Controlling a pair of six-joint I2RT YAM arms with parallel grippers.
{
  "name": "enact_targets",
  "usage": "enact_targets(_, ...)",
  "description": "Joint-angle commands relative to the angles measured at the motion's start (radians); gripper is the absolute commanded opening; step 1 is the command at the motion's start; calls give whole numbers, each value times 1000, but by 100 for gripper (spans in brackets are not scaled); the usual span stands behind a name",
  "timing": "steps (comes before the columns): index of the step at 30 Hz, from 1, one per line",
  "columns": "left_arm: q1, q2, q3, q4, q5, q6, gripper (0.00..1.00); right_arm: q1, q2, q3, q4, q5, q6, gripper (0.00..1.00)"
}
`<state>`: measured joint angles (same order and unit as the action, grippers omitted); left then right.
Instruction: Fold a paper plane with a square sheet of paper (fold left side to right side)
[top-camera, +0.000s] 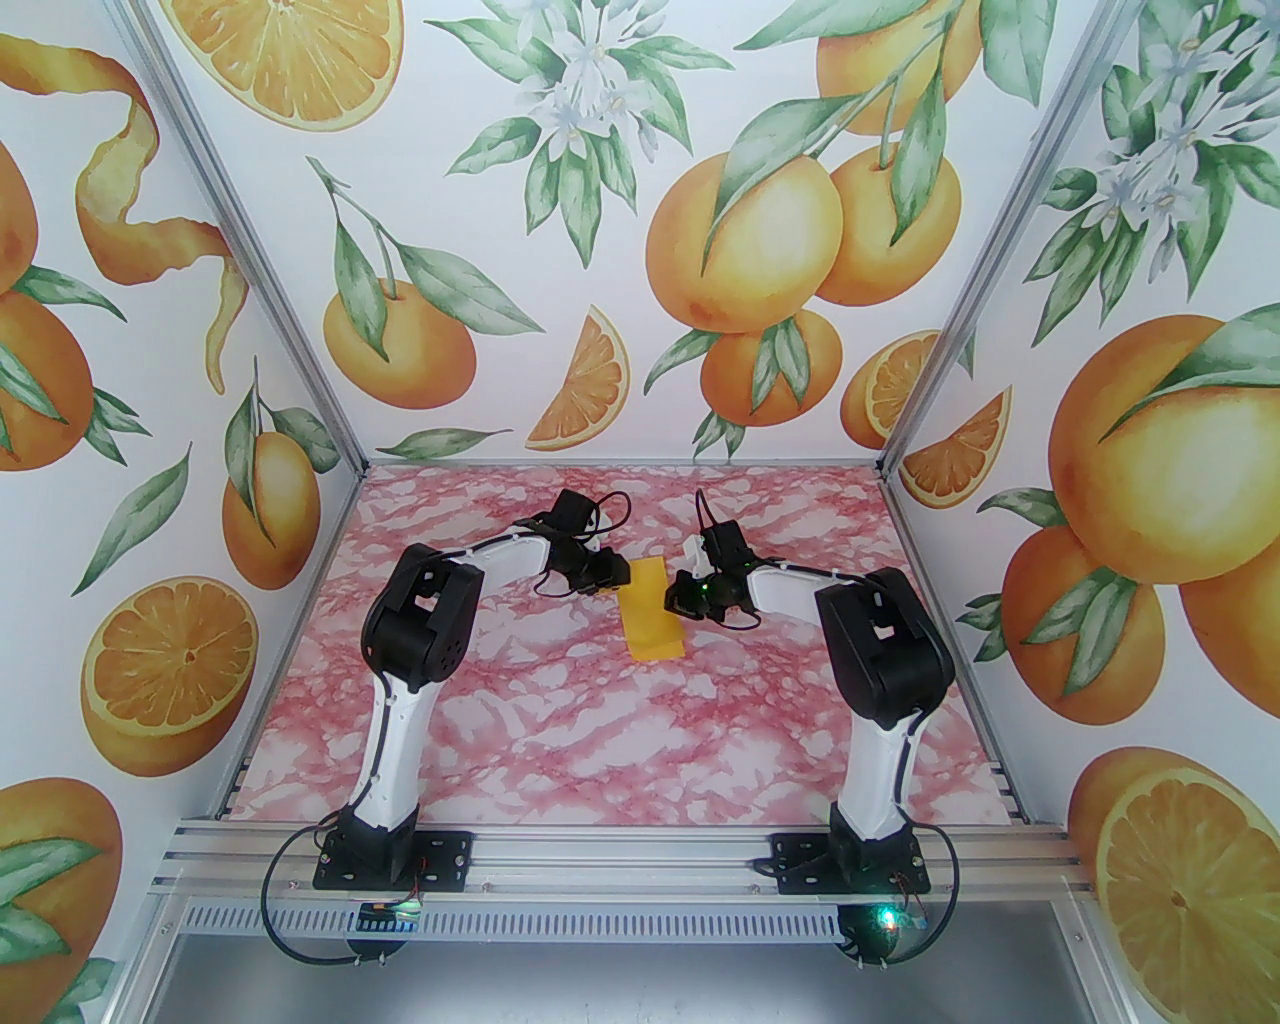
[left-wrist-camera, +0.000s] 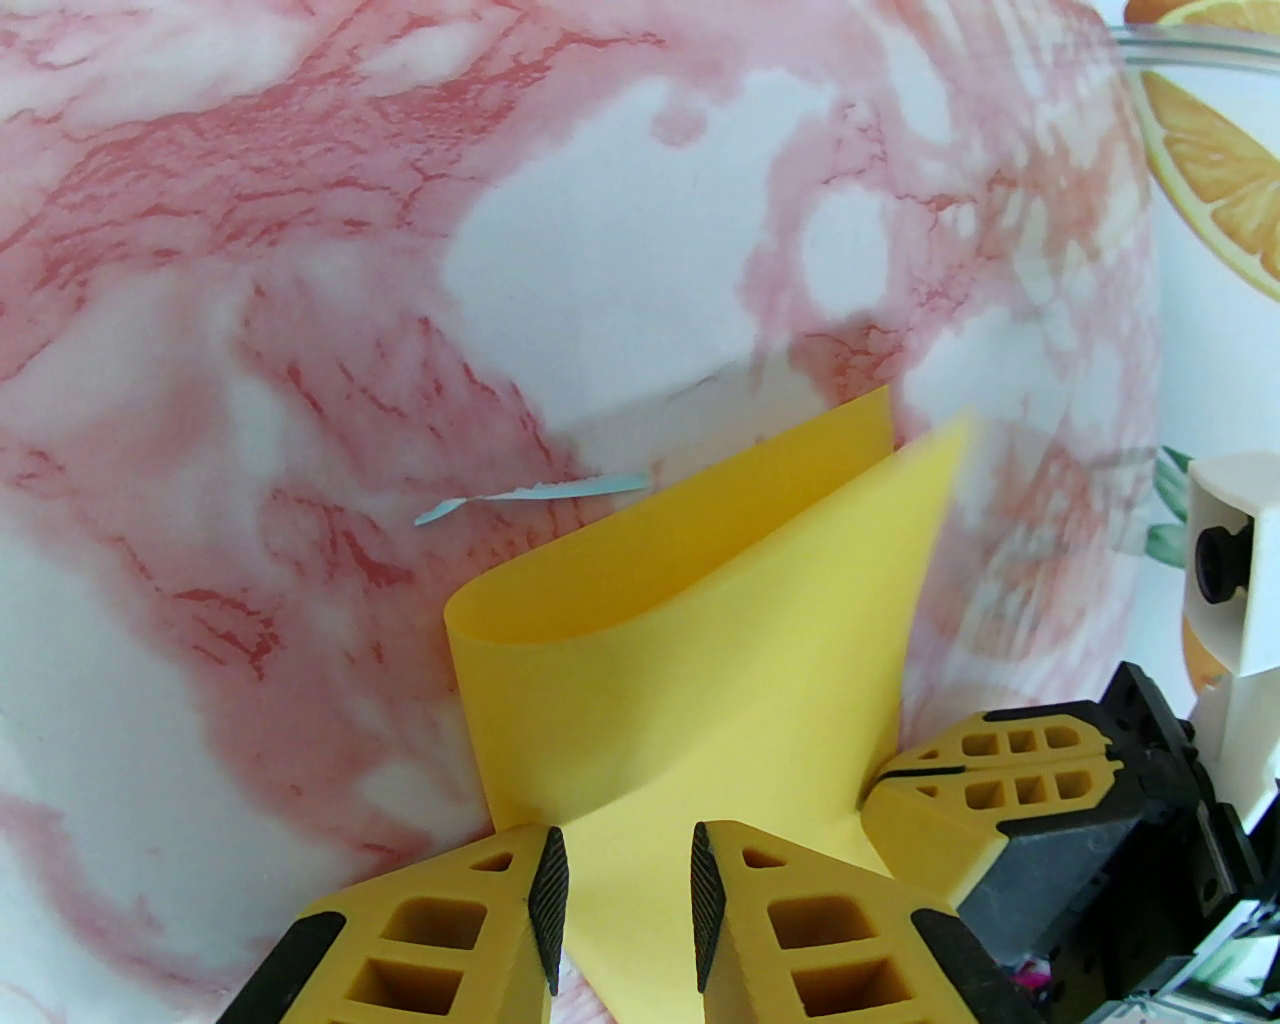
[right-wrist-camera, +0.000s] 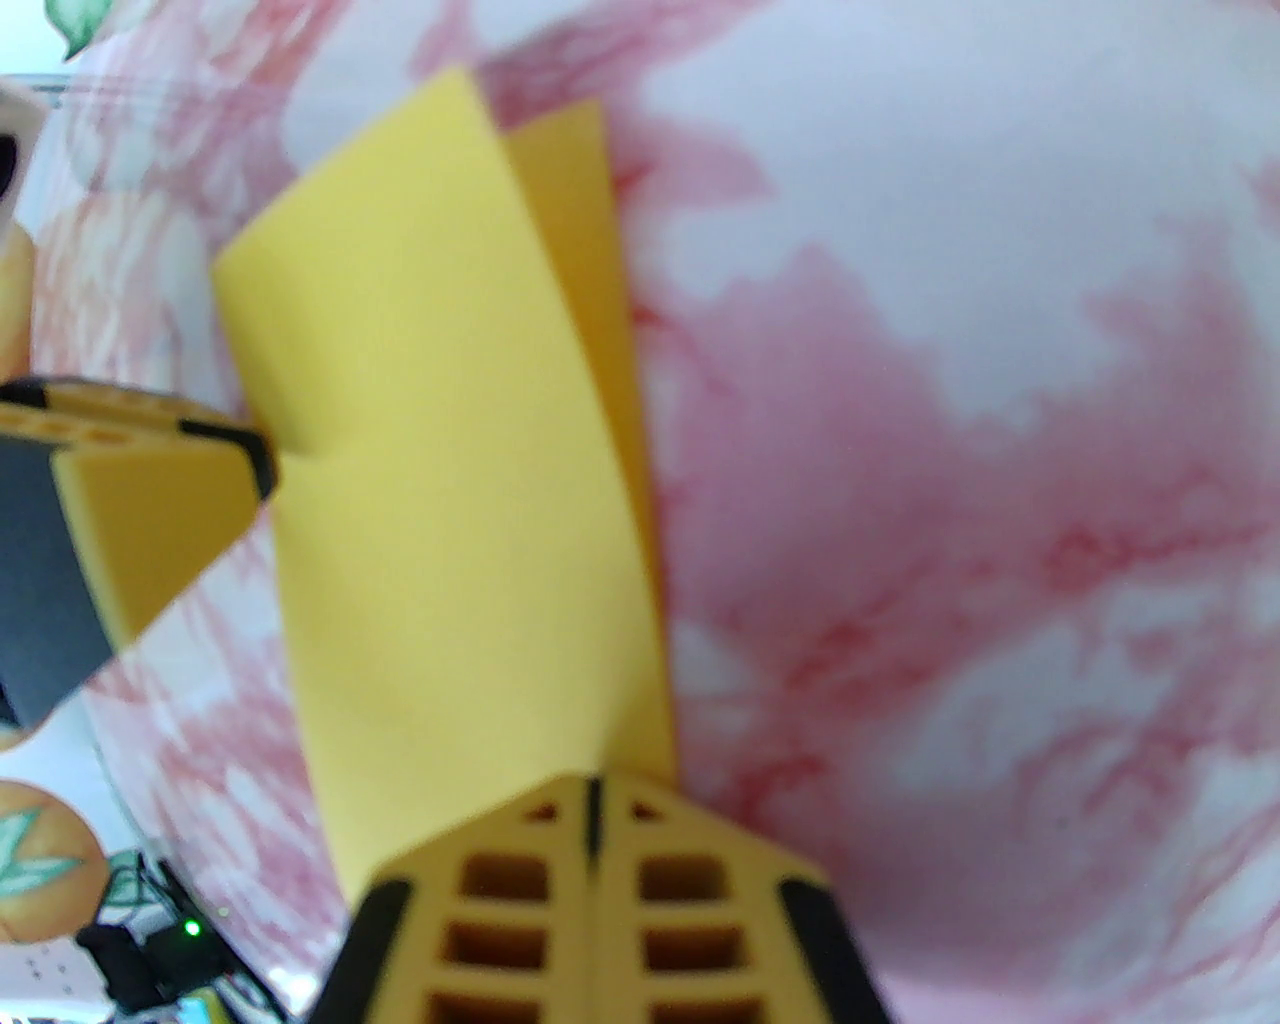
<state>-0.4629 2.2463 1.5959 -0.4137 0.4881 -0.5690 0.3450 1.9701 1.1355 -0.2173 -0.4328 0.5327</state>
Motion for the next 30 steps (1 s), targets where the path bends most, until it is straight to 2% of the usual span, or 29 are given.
enact_targets(1, -2, 7, -33, -19, -27, 14, 30, 7, 46, -5, -59, 57, -8, 0)
enact_targets(9, -12, -78, -24, 43, 31, -28, 33, 7, 48, -2, -60, 58, -9, 0)
enact_targets(14, -20, -54, -27, 72, 70, -35, 30, 6, 49, -3, -60, 59, -8, 0)
enact_targets(21, -22, -25, -20, 38, 46, -22, 30, 7, 49, -2, -62, 60, -10, 0)
enact_targets(24, -18, -11, -50, 18, 25, 7, 23, 7, 37, 2, -69, 62, -14, 0)
enact_targets(30, -19, -2, -79, 32, 21, 11, 18, 8, -1, 27, -95, 71, -17, 0)
